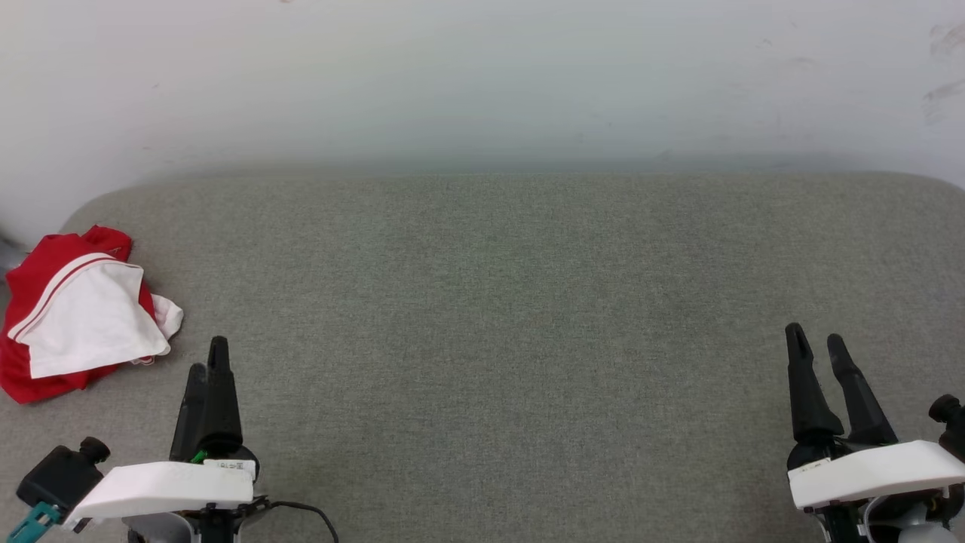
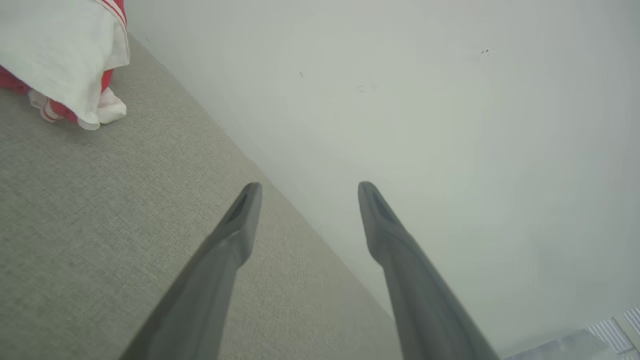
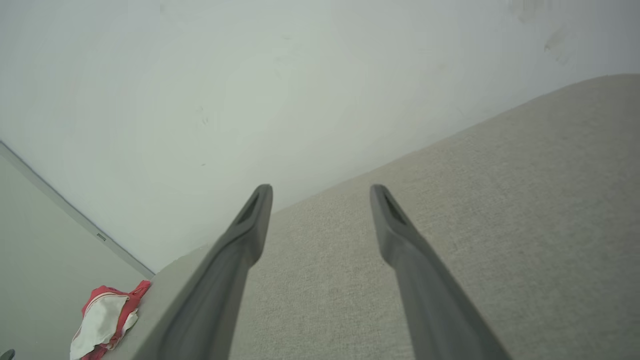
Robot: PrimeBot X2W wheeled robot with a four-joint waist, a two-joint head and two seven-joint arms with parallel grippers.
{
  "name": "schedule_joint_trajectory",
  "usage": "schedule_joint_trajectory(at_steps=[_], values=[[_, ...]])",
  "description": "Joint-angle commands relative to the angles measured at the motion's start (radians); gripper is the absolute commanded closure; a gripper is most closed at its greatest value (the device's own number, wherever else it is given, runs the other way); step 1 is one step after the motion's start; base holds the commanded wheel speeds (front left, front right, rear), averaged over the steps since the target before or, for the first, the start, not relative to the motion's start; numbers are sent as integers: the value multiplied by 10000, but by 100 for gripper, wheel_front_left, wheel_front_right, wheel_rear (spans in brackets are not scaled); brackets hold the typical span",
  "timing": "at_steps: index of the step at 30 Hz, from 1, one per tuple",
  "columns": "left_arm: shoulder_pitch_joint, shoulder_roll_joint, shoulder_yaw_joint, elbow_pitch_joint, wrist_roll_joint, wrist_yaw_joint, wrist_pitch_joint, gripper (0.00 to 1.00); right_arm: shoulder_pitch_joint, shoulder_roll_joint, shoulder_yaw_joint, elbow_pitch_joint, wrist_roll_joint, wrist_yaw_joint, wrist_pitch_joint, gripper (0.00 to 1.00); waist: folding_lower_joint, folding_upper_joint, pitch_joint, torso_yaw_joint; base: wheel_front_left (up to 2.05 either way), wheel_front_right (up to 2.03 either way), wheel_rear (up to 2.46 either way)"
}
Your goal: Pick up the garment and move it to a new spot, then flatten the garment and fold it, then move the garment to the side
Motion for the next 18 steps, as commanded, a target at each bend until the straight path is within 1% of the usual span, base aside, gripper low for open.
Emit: schedule_joint_trajectory(at_steps=[1,9,12,18], values=[[42,21,-96,-260,378,117,-92,0,-54,-50,-6,-206,-364,-2,-89,0,0,0,3,2,0,0,0],[211,22,-1014,-887,2614,879,-317,0,50,-13,52,-378,-1713,-3,-314,0,0,0,47,7,0,0,0],[233,22,-1376,-991,3315,1053,-397,0,89,3,61,-378,-2130,-3,-400,0,0,0,57,7,0,0,0],[269,22,-1852,-1208,4293,1415,-545,0,152,44,78,-412,-2901,-3,-552,0,0,0,55,11,0,0,0]])
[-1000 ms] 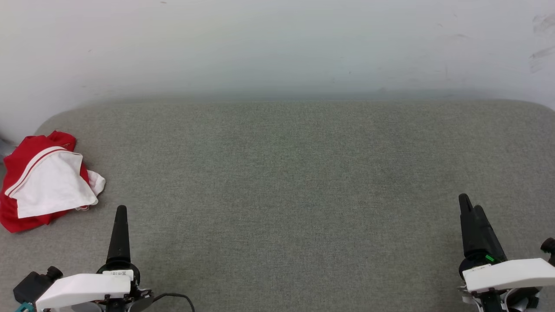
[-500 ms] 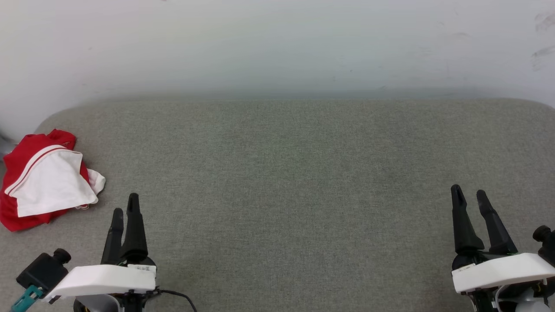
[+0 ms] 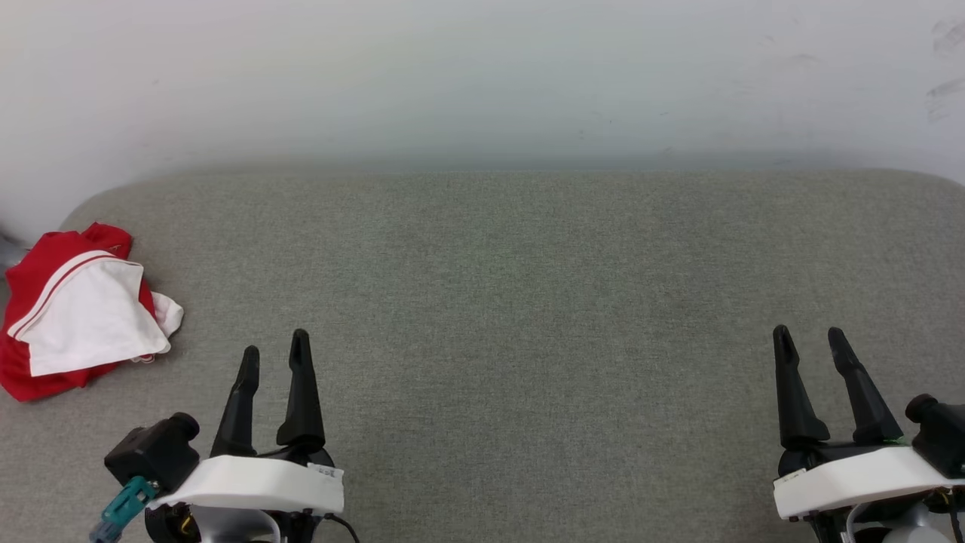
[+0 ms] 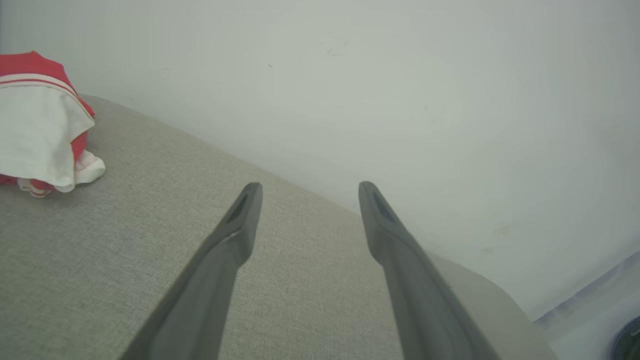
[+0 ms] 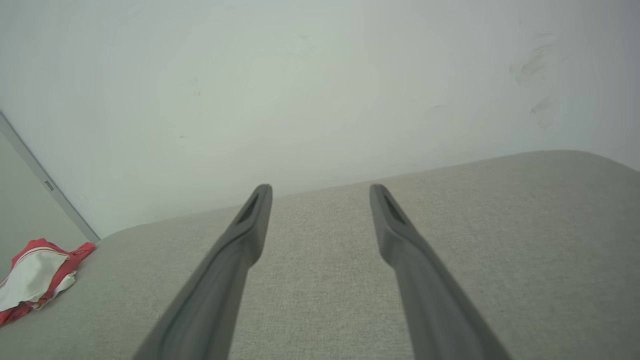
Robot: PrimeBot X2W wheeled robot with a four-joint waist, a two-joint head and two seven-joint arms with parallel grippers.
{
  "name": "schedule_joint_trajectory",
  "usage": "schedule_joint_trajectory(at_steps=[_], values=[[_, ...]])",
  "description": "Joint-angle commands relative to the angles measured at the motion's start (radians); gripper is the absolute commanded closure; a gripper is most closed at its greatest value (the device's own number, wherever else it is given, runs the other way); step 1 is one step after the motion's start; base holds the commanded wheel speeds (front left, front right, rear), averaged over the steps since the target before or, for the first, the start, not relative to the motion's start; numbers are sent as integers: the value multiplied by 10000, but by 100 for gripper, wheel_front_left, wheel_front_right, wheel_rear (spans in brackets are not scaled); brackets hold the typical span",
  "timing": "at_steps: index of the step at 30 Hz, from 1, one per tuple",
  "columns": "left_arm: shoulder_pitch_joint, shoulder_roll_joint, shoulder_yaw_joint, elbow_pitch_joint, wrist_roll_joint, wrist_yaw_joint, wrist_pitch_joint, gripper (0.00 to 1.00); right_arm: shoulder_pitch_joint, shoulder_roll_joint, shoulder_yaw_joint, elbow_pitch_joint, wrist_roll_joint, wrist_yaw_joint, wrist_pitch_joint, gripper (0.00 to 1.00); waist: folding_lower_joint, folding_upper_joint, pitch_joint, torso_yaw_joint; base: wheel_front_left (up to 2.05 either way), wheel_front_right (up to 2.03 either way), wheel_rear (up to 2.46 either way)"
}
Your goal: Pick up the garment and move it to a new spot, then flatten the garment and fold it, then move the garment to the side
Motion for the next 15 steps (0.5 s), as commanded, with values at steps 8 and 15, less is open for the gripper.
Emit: schedule_joint_trajectory(at_steps=[8,15], values=[[63,16,-454,-280,1500,346,-250,0,141,35,61,-77,-1115,-3,-273,0,0,0,-11,14,0,0,0],[141,18,-874,-153,2573,520,-403,0,213,60,93,-78,-1871,-3,-428,0,0,0,-31,26,0,0,0]])
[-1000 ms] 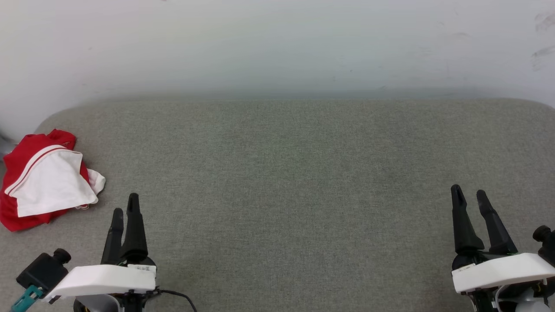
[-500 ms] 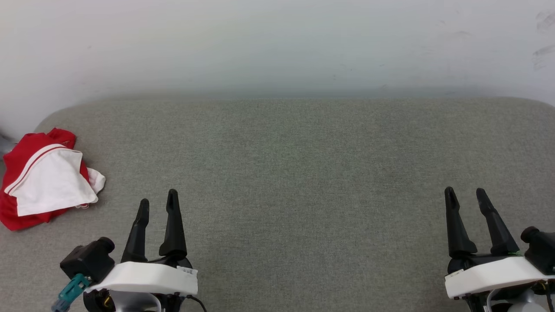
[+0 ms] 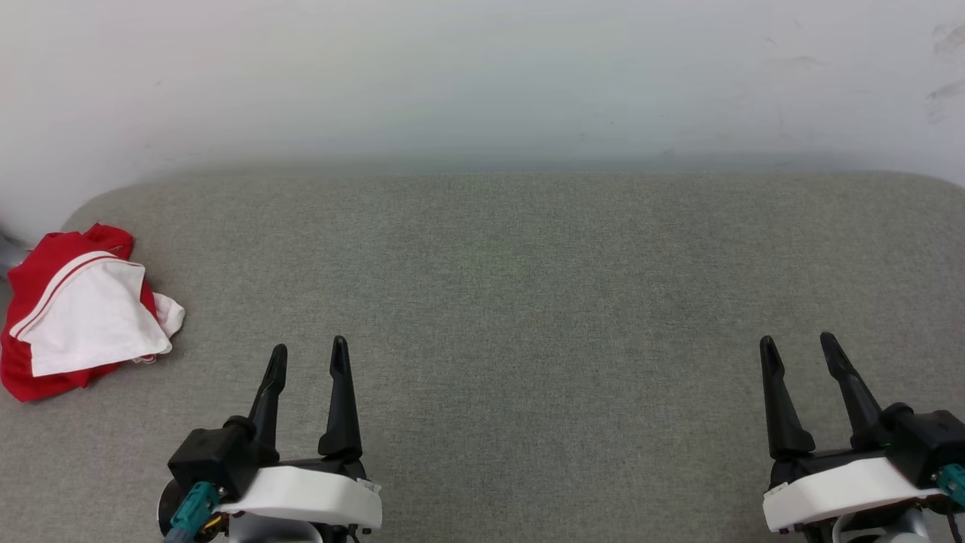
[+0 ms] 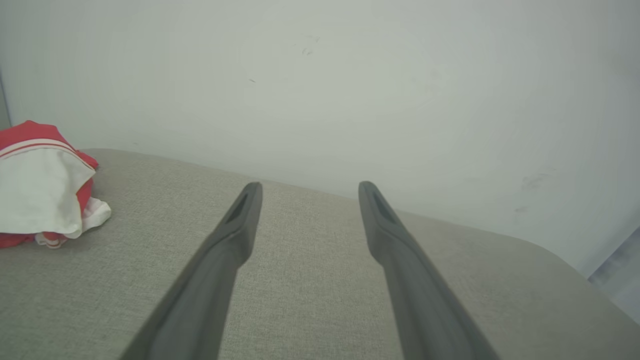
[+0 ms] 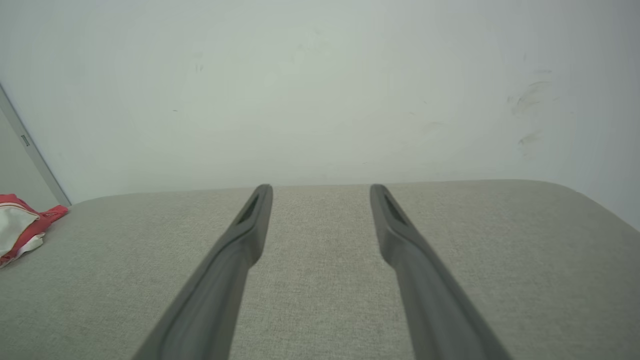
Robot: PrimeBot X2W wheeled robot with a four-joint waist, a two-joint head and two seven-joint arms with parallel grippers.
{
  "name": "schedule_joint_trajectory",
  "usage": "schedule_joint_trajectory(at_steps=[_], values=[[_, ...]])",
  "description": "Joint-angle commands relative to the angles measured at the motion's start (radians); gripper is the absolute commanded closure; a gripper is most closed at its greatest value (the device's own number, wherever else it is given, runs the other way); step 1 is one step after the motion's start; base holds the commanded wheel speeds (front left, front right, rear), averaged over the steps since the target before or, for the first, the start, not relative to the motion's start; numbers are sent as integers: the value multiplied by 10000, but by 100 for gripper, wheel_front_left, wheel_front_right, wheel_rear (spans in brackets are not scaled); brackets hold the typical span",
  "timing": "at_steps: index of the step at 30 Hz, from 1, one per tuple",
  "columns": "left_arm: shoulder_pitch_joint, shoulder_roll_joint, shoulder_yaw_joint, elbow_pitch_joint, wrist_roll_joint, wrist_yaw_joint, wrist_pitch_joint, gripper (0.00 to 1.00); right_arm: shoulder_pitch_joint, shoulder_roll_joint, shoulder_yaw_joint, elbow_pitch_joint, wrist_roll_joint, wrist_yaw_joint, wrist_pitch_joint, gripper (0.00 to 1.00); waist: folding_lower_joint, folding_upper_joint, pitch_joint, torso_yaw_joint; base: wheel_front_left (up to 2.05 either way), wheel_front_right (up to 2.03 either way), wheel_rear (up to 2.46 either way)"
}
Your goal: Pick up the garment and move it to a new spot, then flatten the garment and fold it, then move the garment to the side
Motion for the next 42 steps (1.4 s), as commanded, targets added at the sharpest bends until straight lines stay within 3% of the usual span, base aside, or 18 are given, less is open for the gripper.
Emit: schedule_joint_trajectory(at_steps=[1,18,27,42], values=[[45,17,-92,-62,285,76,-88,0,84,10,29,-81,-280,-3,-99,0,0,-1,-8,4,0,0,0],[182,19,-603,43,1827,400,-428,0,184,72,140,-282,-1798,-3,-458,0,0,-1,24,7,0,0,0],[312,18,-598,79,1499,-66,-589,0,256,119,106,-484,-2166,-3,-617,0,0,-1,51,22,0,0,0],[360,18,-437,267,1489,-237,-699,0,263,165,148,-170,-354,-3,-709,0,0,-1,73,35,0,0,0]])
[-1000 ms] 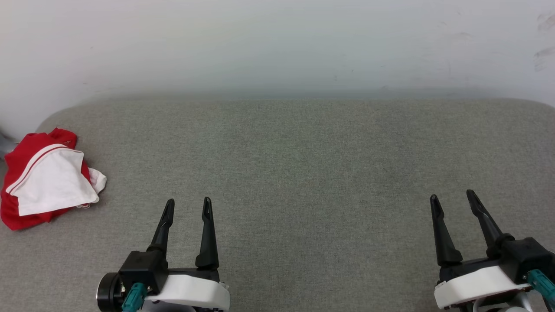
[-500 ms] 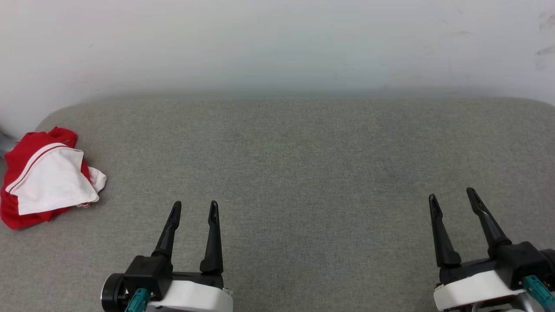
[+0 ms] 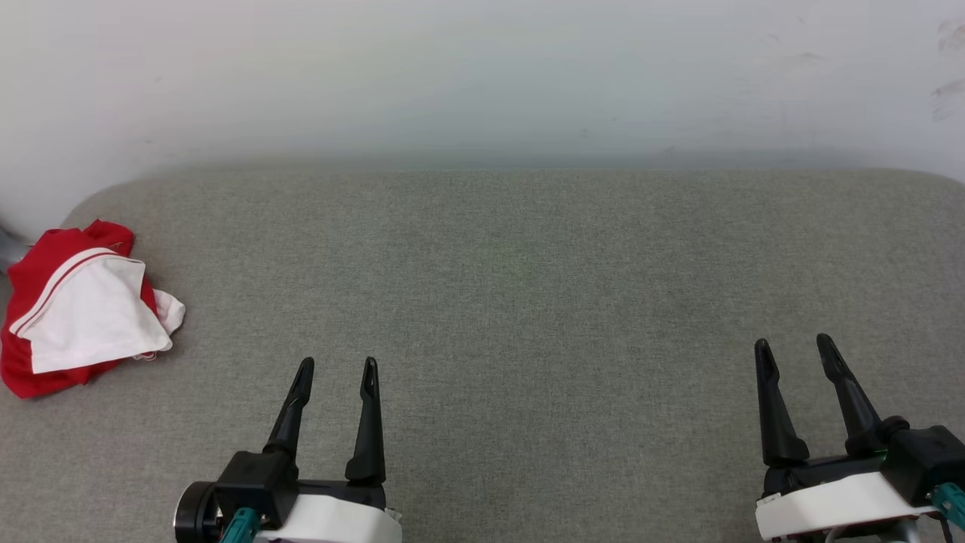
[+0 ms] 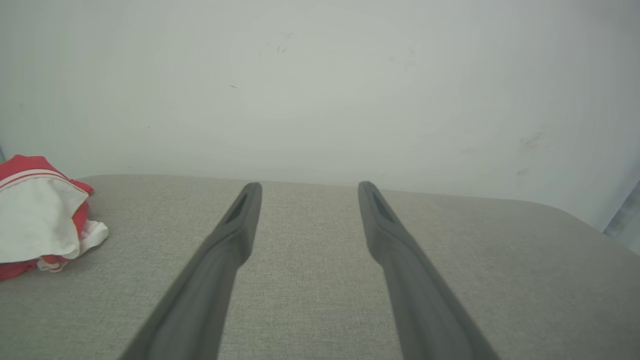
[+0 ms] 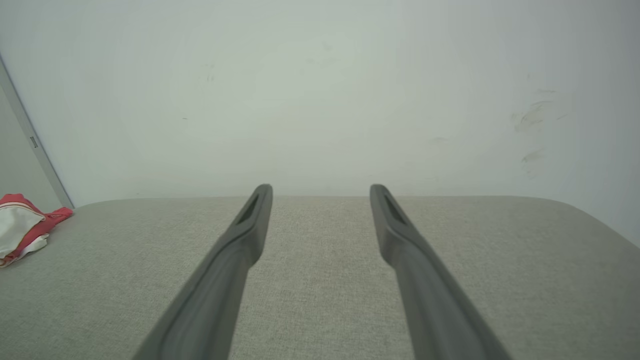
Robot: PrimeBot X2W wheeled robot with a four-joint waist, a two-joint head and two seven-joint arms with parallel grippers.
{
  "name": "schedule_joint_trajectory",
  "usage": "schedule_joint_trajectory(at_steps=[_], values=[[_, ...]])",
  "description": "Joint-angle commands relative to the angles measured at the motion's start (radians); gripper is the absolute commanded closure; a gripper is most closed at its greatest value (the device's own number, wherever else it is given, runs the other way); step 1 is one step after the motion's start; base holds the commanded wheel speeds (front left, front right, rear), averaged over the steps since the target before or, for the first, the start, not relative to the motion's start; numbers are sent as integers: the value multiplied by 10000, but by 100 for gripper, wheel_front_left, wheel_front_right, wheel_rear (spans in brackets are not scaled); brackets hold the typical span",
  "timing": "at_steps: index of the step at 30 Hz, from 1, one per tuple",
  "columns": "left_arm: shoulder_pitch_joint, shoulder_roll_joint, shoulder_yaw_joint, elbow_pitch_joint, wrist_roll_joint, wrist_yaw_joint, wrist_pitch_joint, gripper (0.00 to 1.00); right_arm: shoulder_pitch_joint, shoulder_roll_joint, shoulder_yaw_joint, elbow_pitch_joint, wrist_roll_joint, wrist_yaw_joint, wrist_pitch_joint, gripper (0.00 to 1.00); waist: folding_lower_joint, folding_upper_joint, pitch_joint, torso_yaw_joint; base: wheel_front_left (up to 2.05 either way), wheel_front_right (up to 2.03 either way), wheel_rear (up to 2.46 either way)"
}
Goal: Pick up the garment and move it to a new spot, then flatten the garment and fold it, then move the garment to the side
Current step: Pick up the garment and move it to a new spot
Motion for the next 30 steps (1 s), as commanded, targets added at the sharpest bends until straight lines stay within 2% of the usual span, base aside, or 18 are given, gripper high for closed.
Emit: schedule_joint_trajectory(at_steps=[1,10,16,30], values=[[50,9,37,4,-26,-11,-39,0,41,38,10,9,76,-3,-28,0,0,0,11,6,0,0,0],[-32,9,-23,63,7,-25,-39,0,47,39,116,24,-58,-5,-28,0,0,0,66,121,0,0,0],[-57,9,-65,136,177,44,-38,0,138,33,249,47,-203,-5,-28,0,0,0,31,461,0,0,0],[148,7,105,232,134,-36,-38,0,288,-129,684,209,-83,-5,-26,0,0,0,-91,2213,0,0,0]])
